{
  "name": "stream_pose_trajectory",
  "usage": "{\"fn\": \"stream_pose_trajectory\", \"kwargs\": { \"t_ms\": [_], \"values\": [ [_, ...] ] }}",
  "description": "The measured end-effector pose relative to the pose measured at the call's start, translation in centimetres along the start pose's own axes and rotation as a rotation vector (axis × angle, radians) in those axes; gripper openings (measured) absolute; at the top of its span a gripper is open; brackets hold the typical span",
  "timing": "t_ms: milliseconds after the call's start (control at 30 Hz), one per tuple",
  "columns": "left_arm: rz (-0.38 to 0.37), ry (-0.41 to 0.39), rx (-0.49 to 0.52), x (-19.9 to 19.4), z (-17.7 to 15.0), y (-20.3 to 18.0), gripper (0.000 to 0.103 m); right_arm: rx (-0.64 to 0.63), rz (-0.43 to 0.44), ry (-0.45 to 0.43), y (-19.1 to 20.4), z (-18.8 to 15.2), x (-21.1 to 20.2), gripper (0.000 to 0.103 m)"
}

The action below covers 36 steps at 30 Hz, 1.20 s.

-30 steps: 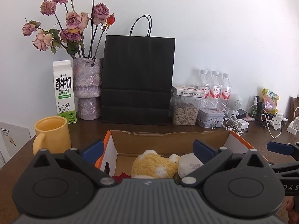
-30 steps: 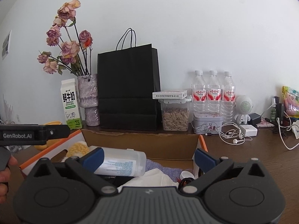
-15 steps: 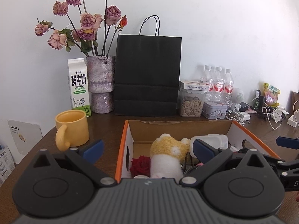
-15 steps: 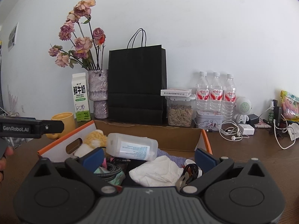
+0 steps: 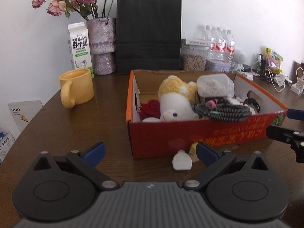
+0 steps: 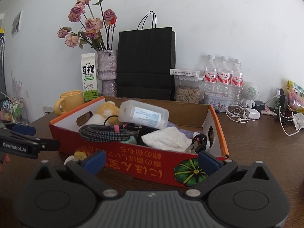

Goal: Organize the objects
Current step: 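Withdraw both grippers from the box toward the remaining table items, then grasp the small white plug with the left gripper while the right approaches the yellow block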

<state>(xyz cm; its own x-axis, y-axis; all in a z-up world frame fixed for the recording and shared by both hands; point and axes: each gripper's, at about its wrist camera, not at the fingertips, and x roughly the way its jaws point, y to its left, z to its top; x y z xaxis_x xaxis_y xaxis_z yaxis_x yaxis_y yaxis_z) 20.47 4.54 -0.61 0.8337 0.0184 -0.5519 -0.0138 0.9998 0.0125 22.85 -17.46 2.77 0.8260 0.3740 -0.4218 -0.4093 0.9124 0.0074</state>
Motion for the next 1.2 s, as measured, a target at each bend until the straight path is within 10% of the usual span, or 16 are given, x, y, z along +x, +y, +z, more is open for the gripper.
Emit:
{"fn": "stream_pose_trajectory", "kwargs": {
  "t_ms": [300, 600, 700, 1200],
  "values": [
    [-0.039, 0.085, 0.032, 2.6, -1.3, -1.5, 0.096, -0.003, -0.002, 0.056, 0.2, -1.4, 0.8, 0.103],
    [-0.100, 0.089, 0.011, 3.2, -1.2, -1.3, 0.063, -0.001, 0.004, 0.083, 0.2, -1.8, 1.5, 0.103],
    [-0.183, 0.077, -0.003, 3.2, -1.1, -1.2, 0.028, -0.005, 0.004, 0.088, 0.3, -1.9, 1.6, 0.103],
    [-0.123, 0.000, -0.072, 1.0, -1.5, 1.8, 0.028, -0.054, 0.037, 0.135, 3.2, -2.0, 2.6, 0.103]
  ]
}}
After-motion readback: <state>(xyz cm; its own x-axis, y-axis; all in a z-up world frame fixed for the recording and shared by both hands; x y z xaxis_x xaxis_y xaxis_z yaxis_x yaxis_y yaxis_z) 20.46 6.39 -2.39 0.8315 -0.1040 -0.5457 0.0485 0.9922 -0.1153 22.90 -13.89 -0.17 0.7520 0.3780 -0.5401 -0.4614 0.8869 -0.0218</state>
